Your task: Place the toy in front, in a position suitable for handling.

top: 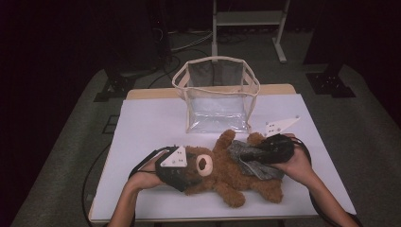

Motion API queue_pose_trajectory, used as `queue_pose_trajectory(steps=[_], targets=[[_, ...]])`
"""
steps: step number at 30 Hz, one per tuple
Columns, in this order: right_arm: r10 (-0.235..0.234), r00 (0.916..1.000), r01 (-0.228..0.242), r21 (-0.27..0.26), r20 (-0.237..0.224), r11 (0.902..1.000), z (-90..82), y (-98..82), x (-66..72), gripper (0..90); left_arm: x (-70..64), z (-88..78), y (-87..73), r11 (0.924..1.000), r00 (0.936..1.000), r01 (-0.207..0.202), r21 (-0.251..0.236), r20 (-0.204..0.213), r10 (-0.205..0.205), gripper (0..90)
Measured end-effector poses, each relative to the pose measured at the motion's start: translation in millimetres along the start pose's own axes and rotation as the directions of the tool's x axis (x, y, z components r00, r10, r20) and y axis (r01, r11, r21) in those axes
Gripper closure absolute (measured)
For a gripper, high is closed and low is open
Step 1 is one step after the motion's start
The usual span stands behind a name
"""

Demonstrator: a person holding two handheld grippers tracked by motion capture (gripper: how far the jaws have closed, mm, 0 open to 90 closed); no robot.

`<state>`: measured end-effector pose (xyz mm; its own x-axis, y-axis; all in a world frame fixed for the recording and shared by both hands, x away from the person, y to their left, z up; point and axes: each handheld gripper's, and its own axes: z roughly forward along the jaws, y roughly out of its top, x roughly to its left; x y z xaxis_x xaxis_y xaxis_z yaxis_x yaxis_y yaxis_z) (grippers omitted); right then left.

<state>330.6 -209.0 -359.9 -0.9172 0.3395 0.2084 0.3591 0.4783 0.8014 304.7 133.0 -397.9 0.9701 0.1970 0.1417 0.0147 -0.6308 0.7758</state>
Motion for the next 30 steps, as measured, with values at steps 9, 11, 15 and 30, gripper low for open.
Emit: queue_pose_trajectory(steps=[9,11,15,30], targets=[[0.002,0.9984,0.0,0.022,-0.056,0.9998,2.4,-17.5,13.4,72.9,-0.6,-16.9,11.6,0.9951,0.9995,-0.02,-0.097,0.021,0.022,25.0],[-0.005,0.9983,0.006,0.022,-0.057,0.9997,1.8,-20.2,17.9,72.9,-2.6,-14.3,14.9,0.9954,0.999,-0.03,-0.091,0.031,0.033,25.0],[-0.017,0.999,0.018,0.025,-0.041,0.9995,-0.6,-19.3,22.8,72.9,-4.1,-6.5,12.5,0.9973,0.9976,-0.021,-0.071,0.065,0.025,25.4],[-0.039,0.9992,0.039,0.02,-0.003,0.999,17.1,3.2,13.0,72.8,-4.3,-10.7,15.5,0.996,0.9976,-0.039,-0.081,0.054,0.043,27.0]])
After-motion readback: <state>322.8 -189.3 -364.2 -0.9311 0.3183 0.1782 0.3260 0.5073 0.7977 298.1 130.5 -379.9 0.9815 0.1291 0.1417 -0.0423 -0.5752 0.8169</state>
